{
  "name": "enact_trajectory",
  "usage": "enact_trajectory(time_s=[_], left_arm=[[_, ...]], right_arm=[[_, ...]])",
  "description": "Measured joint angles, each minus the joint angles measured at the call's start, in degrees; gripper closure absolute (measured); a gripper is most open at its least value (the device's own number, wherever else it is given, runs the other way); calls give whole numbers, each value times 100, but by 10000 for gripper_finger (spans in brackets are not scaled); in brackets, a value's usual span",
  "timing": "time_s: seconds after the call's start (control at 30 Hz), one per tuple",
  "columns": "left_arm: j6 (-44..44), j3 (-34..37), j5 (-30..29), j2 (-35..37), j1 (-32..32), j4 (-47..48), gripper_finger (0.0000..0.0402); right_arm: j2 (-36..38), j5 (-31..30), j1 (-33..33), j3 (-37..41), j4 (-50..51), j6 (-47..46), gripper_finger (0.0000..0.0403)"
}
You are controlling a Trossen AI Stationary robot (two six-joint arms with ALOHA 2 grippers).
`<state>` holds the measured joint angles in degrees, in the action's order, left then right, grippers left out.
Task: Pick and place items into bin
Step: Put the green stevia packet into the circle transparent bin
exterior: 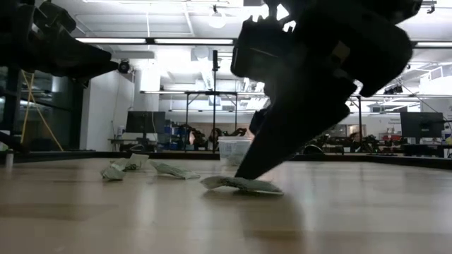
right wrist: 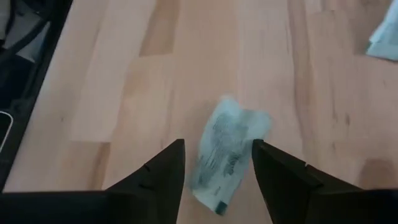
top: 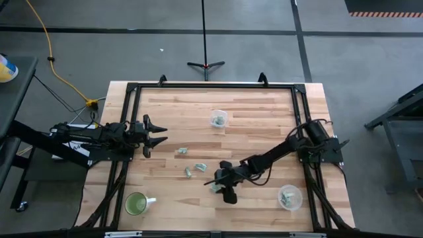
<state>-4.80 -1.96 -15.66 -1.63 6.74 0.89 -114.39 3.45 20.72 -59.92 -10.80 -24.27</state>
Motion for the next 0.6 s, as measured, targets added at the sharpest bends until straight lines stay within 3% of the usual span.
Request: enact_trajectory(time_s=[0.13,0.6], left_arm=[[0,0,0,2,0,-21,191],[44,0,-7,0,1,-72,191]], right_arm=[[-100,212,-53,-7,-164,-121,232],[-96,-206,224,-24,518,-75,287]])
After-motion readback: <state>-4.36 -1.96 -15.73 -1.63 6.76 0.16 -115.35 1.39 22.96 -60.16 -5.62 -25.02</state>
